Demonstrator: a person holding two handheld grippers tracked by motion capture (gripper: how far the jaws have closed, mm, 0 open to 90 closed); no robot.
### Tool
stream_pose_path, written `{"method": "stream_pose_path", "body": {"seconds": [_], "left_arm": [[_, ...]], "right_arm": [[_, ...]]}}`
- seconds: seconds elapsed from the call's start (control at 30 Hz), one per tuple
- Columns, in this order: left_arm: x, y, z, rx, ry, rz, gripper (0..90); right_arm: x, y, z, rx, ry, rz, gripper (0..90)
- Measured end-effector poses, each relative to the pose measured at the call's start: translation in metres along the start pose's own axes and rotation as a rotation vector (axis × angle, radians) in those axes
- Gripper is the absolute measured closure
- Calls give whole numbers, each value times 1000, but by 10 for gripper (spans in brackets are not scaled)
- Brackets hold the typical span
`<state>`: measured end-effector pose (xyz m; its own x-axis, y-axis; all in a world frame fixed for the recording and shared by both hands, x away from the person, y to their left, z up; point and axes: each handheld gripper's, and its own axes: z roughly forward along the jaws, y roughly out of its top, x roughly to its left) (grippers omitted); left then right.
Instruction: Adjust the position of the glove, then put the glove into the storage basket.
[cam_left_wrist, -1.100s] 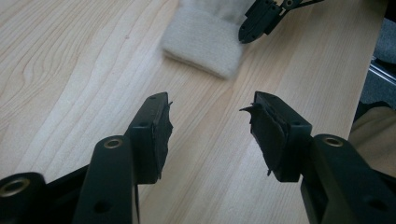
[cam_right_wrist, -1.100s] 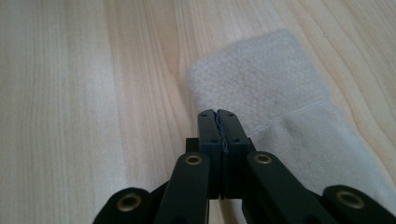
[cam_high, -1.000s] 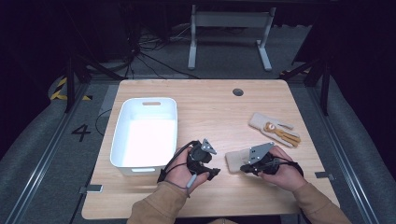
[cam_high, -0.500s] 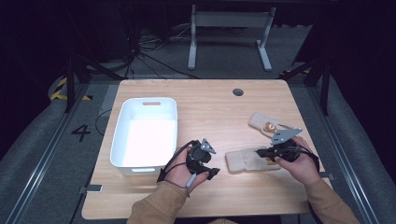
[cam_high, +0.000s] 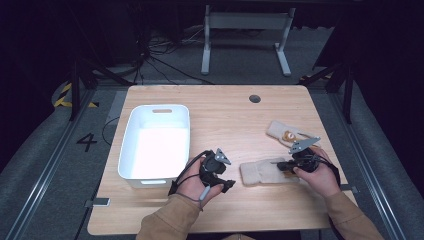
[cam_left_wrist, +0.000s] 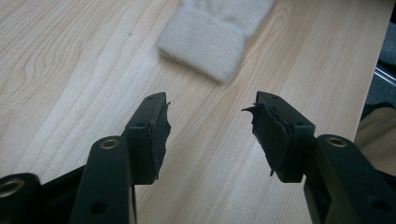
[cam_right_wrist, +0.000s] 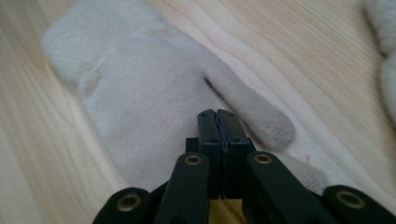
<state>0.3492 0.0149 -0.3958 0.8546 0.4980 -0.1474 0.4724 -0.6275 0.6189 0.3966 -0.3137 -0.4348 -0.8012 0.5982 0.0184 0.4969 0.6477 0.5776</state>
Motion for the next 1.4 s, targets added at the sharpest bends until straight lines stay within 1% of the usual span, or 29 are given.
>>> {"method": "stream_pose_path", "body": {"seconds": [0.13, 0.17, 0.2, 0.3, 0.43, 0.5, 0.57, 0.6, 0.67, 0.7, 0.77, 0.87, 1.0, 1.07, 1.1, 1.13, 1.17, 1.2, 1.3, 1.4], "left_arm": [[1, 0, 0, 1, 1, 0, 463], [1, 0, 0, 1, 1, 0, 463], [2, 0, 0, 0, 2, -5, 463], [3, -1, 0, 2, 4, -4, 462], [3, -1, 0, 0, 5, -4, 463], [4, -1, -1, 0, 6, -8, 463], [6, -1, -2, 0, 7, -7, 462], [7, -1, -2, -3, 12, -14, 463], [10, 0, -3, -3, 18, -17, 462], [11, 0, -4, -7, 22, -24, 462], [13, 0, -5, -10, 22, -31, 462], [15, 0, -6, -9, 25, -30, 459], [16, 0, -6, -15, 25, -36, 458], [16, 0, -6, -12, 27, -39, 455], [17, 0, -6, -14, 29, -38, 454], [17, -1, -6, -10, 29, -39, 453], [17, -1, -6, -10, 29, -39, 452], [18, -1, -5, -8, 27, -41, 452], [17, 0, -5, -7, 22, -43, 452], [18, -1, -4, -6, 22, -41, 452]], "right_arm": [[9, 5, 4, 8, 27, -25, 900], [9, 5, 4, 8, 27, -25, 900], [16, 8, 6, 11, 37, -37, 900], [22, 12, 7, 13, 51, -49, 900], [26, 14, 8, 13, 59, -59, 900], [26, 14, 7, 1, 58, -63, 900], [24, 13, 3, -18, 47, -58, 900], [23, 13, 0, -34, 44, -52, 896], [19, 12, -7, -71, 25, -34, 872], [18, 11, -11, -85, 15, -17, 859], [14, 9, -18, -119, -9, -2, 843], [9, 8, -23, -158, -41, 28, 745], [4, 6, -23, -186, -81, 43, 663], [1, 7, -24, -202, -92, 48, 618], [-1, 8, -24, -210, -107, 48, 596], [-2, 9, -23, -214, -120, 54, 590], [-2, 9, -23, -214, -120, 54, 590], [-6, 12, -21, -222, -138, 59, 557], [-14, 16, -21, -233, -160, 79, 554], [-23, 18, -25, -240, -185, 109, 549]]}}
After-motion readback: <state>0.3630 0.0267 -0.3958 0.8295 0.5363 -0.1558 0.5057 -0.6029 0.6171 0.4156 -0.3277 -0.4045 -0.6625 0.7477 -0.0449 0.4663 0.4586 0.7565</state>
